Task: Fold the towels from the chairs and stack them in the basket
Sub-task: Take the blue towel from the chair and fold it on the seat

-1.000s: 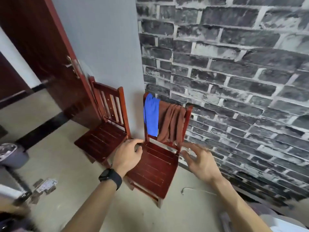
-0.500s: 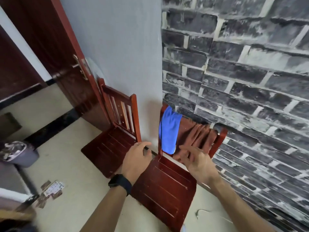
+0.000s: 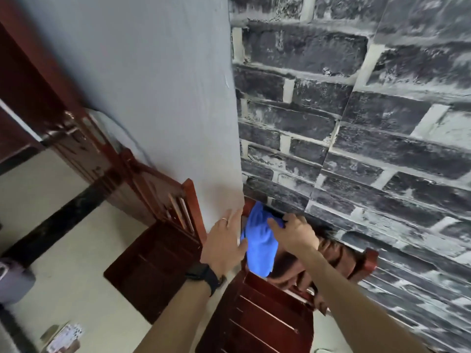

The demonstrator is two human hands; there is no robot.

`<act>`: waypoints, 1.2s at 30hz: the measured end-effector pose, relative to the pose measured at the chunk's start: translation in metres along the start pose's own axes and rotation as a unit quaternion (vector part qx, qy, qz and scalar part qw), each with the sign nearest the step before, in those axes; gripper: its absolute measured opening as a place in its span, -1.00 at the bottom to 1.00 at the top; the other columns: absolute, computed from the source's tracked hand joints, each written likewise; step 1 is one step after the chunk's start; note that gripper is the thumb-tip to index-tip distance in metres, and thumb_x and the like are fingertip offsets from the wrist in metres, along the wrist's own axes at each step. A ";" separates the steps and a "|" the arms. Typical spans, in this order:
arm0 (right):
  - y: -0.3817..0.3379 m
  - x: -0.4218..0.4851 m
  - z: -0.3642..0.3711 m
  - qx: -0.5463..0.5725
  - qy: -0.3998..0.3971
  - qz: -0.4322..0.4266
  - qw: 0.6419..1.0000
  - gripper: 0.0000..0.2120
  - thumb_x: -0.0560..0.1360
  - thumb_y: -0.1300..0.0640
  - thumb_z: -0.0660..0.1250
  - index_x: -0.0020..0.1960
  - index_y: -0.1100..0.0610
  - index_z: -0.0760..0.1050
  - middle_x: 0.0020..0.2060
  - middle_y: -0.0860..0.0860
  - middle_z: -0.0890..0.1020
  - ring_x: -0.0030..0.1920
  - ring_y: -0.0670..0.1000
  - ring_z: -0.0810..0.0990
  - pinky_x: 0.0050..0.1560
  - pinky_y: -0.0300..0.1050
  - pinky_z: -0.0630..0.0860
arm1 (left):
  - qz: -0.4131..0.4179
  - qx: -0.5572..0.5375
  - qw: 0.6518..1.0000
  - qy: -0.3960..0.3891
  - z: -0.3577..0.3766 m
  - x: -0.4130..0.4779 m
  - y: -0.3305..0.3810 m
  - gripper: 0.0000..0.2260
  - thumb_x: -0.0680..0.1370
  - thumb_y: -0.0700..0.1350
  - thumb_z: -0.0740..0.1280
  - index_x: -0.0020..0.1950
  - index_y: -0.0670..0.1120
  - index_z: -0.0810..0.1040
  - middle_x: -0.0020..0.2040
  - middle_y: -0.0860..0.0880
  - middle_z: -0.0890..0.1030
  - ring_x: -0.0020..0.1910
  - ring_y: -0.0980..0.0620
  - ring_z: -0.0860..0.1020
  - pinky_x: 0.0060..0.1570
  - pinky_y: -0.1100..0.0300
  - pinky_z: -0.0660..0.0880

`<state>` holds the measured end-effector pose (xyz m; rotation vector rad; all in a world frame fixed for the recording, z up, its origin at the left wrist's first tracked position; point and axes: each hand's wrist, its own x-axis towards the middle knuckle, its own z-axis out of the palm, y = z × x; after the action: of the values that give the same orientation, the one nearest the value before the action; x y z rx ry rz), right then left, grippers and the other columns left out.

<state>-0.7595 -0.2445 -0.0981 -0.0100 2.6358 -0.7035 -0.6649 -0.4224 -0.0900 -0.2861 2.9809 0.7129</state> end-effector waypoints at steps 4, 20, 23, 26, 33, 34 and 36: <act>-0.015 0.004 0.014 -0.025 0.047 0.029 0.998 -0.54 0.52 -0.29 0.24 0.31 -0.07 0.47 0.26 0.06 0.46 0.31 0.20 0.44 0.20 0.07 0.48 | 0.088 0.132 0.985 -0.068 0.009 0.043 -0.011 -0.24 0.61 0.01 0.20 0.62 -0.05 -0.25 0.63 0.02 -0.24 0.60 -0.06 0.01 0.51 -0.09 0.11; -0.046 -0.007 0.027 0.065 0.197 0.068 0.976 -0.79 0.59 0.04 0.21 0.09 0.08 0.57 0.11 0.06 0.54 0.15 0.18 0.52 0.11 0.03 0.45 | 0.159 0.051 0.978 -0.123 0.019 0.062 -0.033 -0.11 0.45 -0.10 0.26 0.63 0.00 -0.24 0.60 0.15 -0.30 0.59 0.03 0.06 0.42 -0.03 0.26; -0.044 -0.020 0.015 0.186 0.254 0.005 0.949 -0.92 0.57 0.14 0.30 -0.09 0.07 0.54 -0.14 0.02 0.62 -0.02 0.14 0.56 0.03 0.01 0.46 | 0.123 -0.078 0.981 -0.125 0.017 0.066 -0.030 -0.05 0.38 -0.10 0.29 0.62 0.11 -0.22 0.59 0.02 0.21 0.41 -0.05 0.42 0.26 -0.02 0.46; -0.042 -0.052 -0.013 0.336 0.231 -0.006 0.913 -0.85 0.58 0.14 0.34 -0.14 -0.05 0.50 -0.29 -0.09 0.60 -0.31 -0.07 0.52 -0.16 -0.09 0.46 | 0.004 -0.371 0.921 -0.120 -0.002 0.059 -0.013 -0.21 0.31 -0.07 0.34 0.53 0.18 0.20 0.09 0.04 0.66 -0.04 0.04 0.65 -0.05 0.12 0.60; -0.031 -0.132 -0.062 0.511 0.184 -0.026 0.840 -0.89 0.61 0.07 0.33 -0.08 0.04 0.49 -0.28 0.11 0.41 -0.26 0.06 0.34 -0.24 -0.04 0.33 | 0.044 -0.543 0.808 -0.224 -0.056 0.023 0.041 -0.94 0.54 -0.29 0.34 -0.04 -0.23 0.60 -0.18 -0.02 0.70 -0.19 0.05 0.65 -0.21 0.27 0.52; -0.028 -0.141 -0.065 0.531 0.189 -0.021 0.825 -0.88 0.61 0.04 0.33 -0.08 0.04 0.48 -0.27 0.11 0.40 -0.23 0.08 0.34 -0.19 0.01 0.32 | 0.055 -0.546 0.801 -0.238 -0.062 0.016 0.048 -0.93 0.56 -0.30 0.33 -0.02 -0.23 0.61 -0.16 -0.03 0.70 -0.18 0.07 0.66 -0.20 0.28 0.52; -0.020 -0.163 -0.068 0.579 0.211 -0.014 0.788 -0.86 0.62 0.08 0.32 -0.12 0.03 0.48 -0.30 0.11 0.40 -0.28 0.07 0.36 -0.23 -0.02 0.33 | 0.080 -0.541 0.796 -0.259 -0.072 0.003 0.061 -0.89 0.57 -0.32 0.31 0.01 -0.21 0.63 -0.12 -0.02 0.71 -0.14 0.08 0.66 -0.16 0.32 0.52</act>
<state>-0.6389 -0.2122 0.0280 0.5016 2.0698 -2.4163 -0.6813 -0.4024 0.0004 0.1276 1.7957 2.0440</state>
